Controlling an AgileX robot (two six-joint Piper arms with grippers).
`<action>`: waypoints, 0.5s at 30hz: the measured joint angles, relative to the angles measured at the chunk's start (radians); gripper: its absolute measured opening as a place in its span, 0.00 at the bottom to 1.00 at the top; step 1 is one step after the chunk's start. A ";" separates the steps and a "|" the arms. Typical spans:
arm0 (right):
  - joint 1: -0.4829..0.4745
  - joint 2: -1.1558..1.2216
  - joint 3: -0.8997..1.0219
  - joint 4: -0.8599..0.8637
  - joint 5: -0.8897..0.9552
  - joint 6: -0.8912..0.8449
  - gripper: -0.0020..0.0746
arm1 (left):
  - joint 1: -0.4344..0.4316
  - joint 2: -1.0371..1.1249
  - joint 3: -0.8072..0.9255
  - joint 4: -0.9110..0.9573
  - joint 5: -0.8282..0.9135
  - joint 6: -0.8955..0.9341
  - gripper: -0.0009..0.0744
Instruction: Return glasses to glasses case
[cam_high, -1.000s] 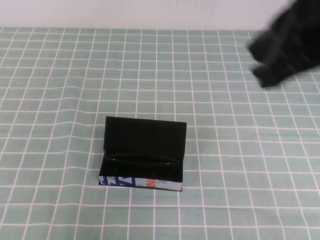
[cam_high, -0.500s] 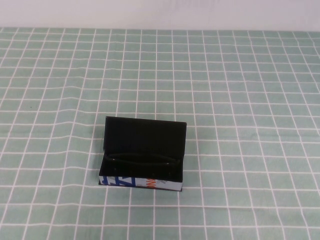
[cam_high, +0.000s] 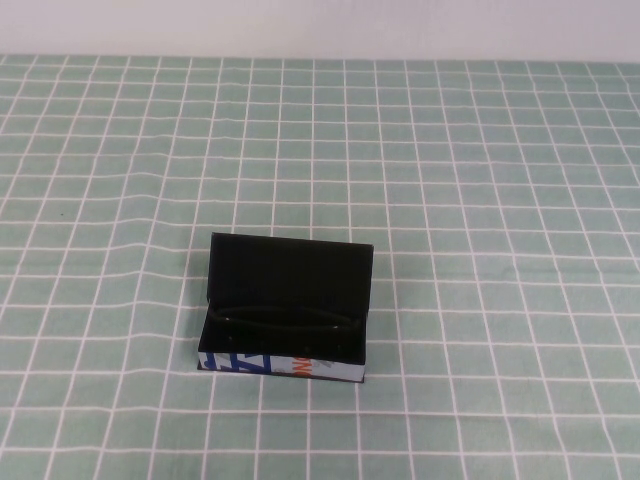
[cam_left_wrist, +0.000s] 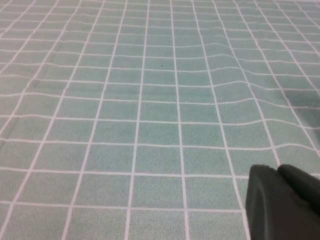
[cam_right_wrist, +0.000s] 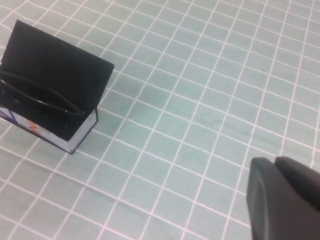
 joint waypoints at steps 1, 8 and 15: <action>0.000 0.000 0.000 -0.002 0.004 0.000 0.01 | 0.000 0.000 0.000 0.000 0.000 0.000 0.01; -0.061 -0.036 0.004 -0.001 -0.015 0.000 0.01 | 0.000 0.000 0.000 0.000 0.000 0.000 0.01; -0.387 -0.149 0.200 0.027 -0.433 0.008 0.01 | 0.000 0.000 0.000 0.000 0.000 0.000 0.01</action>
